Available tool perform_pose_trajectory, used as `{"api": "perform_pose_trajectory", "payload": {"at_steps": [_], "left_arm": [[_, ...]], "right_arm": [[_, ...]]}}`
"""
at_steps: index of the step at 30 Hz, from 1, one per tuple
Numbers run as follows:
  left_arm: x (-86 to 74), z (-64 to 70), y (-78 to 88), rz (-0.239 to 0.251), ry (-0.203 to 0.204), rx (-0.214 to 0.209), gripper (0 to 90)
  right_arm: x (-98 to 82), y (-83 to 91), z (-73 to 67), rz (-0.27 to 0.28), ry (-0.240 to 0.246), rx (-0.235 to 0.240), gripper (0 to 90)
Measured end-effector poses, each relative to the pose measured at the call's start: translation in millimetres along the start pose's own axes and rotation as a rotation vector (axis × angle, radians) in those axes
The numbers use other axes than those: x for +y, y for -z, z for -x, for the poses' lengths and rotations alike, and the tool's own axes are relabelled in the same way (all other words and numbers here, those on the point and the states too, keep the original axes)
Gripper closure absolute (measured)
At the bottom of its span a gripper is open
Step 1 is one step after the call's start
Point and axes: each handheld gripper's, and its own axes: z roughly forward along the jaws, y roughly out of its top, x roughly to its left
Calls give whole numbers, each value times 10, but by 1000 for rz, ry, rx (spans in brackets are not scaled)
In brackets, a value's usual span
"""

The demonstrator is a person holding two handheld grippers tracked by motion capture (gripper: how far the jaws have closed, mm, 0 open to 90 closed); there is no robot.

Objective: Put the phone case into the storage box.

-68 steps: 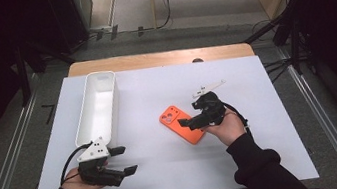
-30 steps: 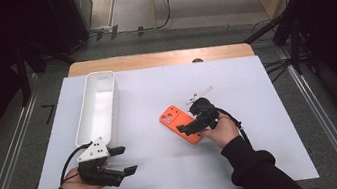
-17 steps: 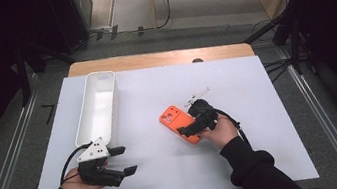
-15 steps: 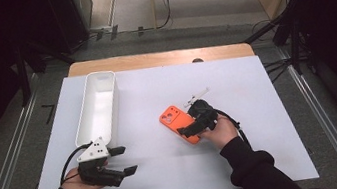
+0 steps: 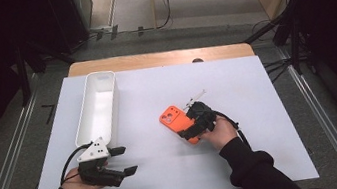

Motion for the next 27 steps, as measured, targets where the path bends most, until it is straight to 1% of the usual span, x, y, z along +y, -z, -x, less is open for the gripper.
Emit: {"api": "perform_pose_trajectory", "payload": {"at_steps": [5,8,9,11,17,20,24,26,27], "left_arm": [[-1,1,1,0,0,0,233],[0,-1,1,-1,1,-1,233],[-1,-1,0,0,1,-1,233],[0,0,0,0,0,-1,233],[-2,2,-7,-2,1,0,233],[-1,3,-5,-3,0,-1,233],[0,3,-5,-3,1,0,233],[-1,3,-6,-3,0,-1,233],[-1,4,-7,-3,1,0,233]], "right_arm": [[15,-17,-10,-9,0,-8,119],[21,-33,-19,-17,14,-18,120],[23,-36,-23,-22,11,-19,119],[27,-57,-33,-29,17,-33,119],[33,-61,-39,-35,23,-36,119],[40,-71,-65,-43,25,-56,119],[49,-92,-116,-56,45,-92,119],[50,-94,-122,-58,48,-97,120],[50,-96,-124,-54,40,-98,120]]}}
